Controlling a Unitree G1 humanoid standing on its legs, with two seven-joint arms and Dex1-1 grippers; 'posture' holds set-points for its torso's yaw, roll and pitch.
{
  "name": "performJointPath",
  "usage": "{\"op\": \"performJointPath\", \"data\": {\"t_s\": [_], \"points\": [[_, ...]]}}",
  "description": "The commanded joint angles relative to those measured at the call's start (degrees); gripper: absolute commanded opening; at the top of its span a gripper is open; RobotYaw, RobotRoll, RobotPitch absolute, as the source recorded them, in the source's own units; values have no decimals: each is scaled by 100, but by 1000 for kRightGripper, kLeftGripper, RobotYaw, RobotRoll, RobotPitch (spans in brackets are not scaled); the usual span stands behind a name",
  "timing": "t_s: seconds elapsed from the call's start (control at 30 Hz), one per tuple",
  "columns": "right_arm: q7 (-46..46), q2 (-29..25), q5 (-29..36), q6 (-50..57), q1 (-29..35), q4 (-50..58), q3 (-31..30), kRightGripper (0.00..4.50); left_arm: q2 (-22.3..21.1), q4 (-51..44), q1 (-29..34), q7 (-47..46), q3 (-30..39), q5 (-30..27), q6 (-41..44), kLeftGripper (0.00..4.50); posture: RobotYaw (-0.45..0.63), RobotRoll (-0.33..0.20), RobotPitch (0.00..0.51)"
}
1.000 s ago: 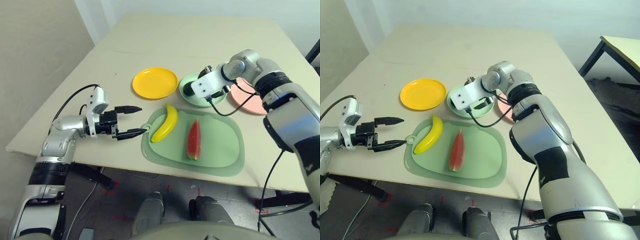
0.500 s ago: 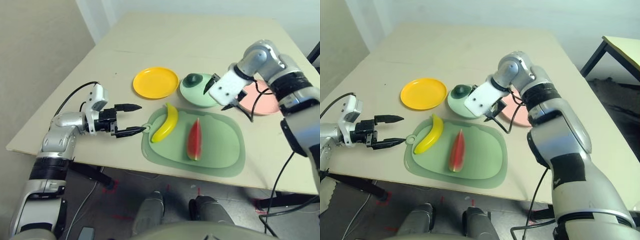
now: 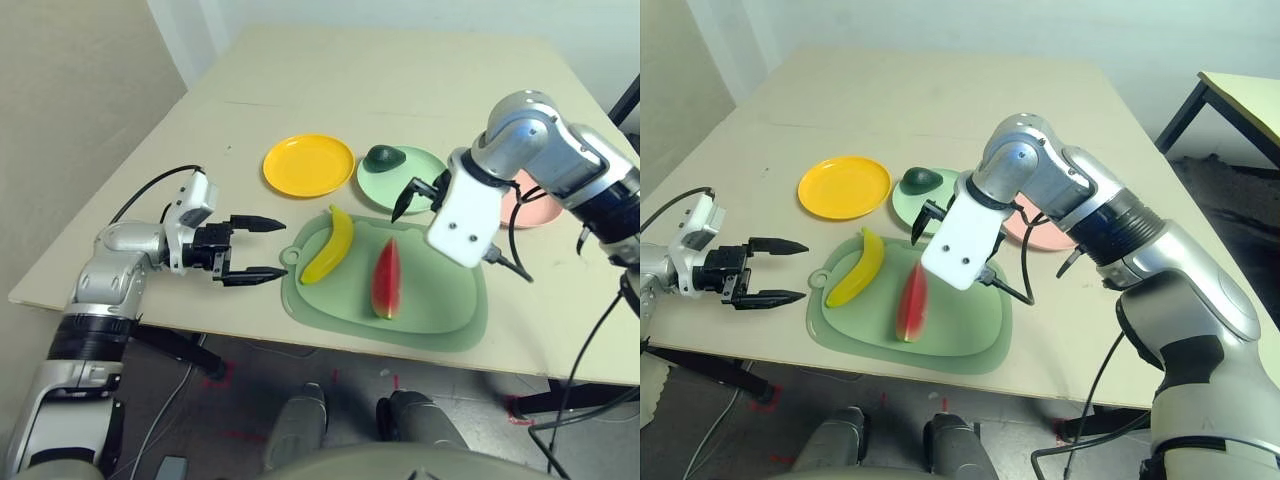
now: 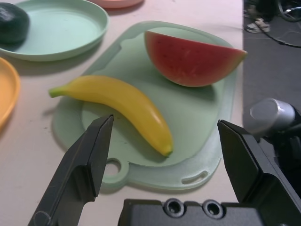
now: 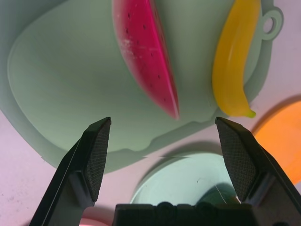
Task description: Place the fruits into color-matched plates.
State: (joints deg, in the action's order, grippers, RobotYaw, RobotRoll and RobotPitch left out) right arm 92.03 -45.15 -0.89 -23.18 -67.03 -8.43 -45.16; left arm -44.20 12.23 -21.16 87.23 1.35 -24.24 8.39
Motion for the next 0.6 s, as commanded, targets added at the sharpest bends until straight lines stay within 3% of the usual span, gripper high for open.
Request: {"op": "performJointPath", "data": {"t_s": [0.03, 0.6], "points": [[47, 146, -149, 212, 87, 205, -1, 4465, -65, -68, -25, 118, -102, 46, -55, 4500, 54, 0, 106], [47, 433, -73, 703, 443, 841, -383, 4465, -61, 59, -76, 172, -135, 130, -163, 4500, 67, 0, 117]]}}
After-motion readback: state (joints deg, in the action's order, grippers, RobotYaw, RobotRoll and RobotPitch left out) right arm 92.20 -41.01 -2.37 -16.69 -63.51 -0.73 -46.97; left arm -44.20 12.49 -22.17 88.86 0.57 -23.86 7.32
